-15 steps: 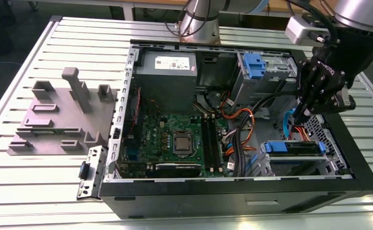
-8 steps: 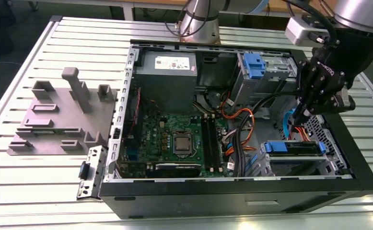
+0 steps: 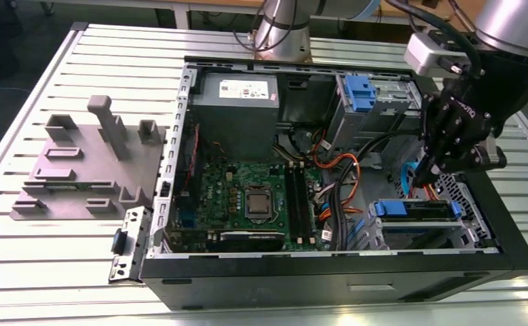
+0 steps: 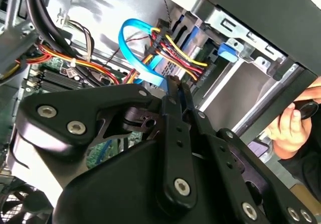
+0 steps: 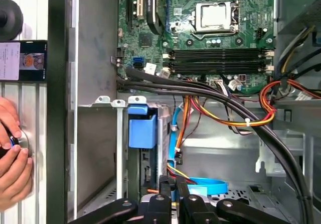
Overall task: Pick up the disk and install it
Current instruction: 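Insert the second disk wire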
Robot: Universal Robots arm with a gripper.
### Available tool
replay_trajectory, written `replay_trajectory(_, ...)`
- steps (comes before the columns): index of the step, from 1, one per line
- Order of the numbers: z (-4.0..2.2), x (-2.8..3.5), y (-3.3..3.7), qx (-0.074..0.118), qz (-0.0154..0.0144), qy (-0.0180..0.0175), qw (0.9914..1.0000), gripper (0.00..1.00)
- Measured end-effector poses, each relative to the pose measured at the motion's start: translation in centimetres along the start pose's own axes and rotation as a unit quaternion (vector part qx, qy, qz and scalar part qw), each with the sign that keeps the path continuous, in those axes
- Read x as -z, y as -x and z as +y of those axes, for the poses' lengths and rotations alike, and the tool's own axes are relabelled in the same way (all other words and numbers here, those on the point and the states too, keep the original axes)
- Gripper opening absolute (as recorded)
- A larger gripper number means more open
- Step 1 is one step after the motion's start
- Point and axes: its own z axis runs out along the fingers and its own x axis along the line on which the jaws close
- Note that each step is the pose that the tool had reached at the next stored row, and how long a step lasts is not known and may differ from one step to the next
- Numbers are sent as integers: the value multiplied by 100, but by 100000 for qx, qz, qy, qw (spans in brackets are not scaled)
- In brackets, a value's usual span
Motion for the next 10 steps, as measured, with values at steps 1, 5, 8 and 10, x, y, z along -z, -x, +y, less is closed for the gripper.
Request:
replay_trajectory(1, 4, -5, -14, 71, -60, -19, 100000, 16)
replay_trajectory(5, 16, -39, -58, 350, -661, -77, 99997, 16)
replay_trajectory(8, 20, -61, -83, 486, -1426, -176, 99989, 16)
replay_trajectory(10, 22, -69, -105, 522, -1931, -304, 99980, 16)
